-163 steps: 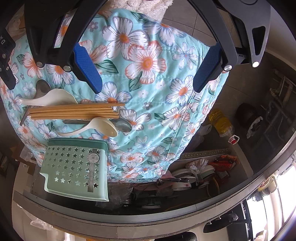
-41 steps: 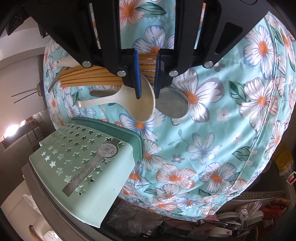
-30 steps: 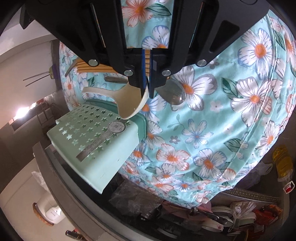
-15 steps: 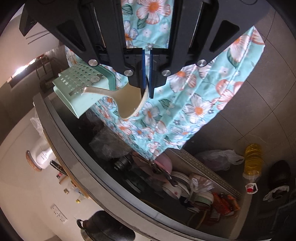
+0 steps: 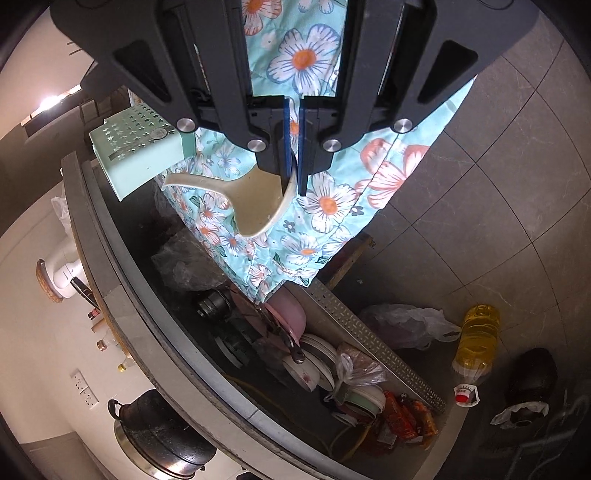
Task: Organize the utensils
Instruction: 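Lift the ladle with the left gripper toward the green holder while the right gripper grasps a metal spoon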
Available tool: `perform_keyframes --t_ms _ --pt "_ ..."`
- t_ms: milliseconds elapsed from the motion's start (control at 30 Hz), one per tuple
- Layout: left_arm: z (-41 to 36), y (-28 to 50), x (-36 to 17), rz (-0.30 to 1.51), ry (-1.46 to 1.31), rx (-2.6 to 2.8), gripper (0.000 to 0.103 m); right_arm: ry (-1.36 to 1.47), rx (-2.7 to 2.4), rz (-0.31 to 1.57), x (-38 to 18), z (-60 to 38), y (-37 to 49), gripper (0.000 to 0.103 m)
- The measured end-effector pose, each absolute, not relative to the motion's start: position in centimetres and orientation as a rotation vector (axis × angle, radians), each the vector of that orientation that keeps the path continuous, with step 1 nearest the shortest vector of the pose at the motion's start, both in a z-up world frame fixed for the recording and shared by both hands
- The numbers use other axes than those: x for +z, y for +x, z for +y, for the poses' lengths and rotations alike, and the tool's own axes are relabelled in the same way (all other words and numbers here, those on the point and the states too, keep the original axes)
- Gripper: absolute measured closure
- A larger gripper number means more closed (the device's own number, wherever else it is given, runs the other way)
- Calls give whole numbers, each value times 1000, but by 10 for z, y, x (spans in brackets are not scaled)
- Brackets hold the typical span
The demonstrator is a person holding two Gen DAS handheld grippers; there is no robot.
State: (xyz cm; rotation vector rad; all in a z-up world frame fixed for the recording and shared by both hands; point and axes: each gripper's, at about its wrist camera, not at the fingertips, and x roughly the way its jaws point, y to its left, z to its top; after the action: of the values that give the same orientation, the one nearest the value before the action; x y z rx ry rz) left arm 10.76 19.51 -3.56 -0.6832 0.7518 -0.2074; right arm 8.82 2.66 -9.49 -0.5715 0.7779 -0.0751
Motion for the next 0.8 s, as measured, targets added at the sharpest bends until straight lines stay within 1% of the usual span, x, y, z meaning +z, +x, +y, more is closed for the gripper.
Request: perform_keyframes --t_ms 67,133,200,367,500,800 --pt "197 108 -37 752 -683 -206 101 -588 -92 780 -97 29 90 83" --pt "198 108 -37 751 -684 -205 101 -589 -102 788 -98 30 93 94" --pt "199 107 -37 747 -685 -204 101 -588 -106 773 -96 29 94 96" --pt "198 102 -28 721 -672 -199 101 -558 -89 697 -75 22 82 98" --pt "193 99 -16 695 -654 -209 101 -440 -57 643 -40 2 70 100" --pt "140 98 47 545 -496 -338 101 -114 -68 520 40 -87 32 100"
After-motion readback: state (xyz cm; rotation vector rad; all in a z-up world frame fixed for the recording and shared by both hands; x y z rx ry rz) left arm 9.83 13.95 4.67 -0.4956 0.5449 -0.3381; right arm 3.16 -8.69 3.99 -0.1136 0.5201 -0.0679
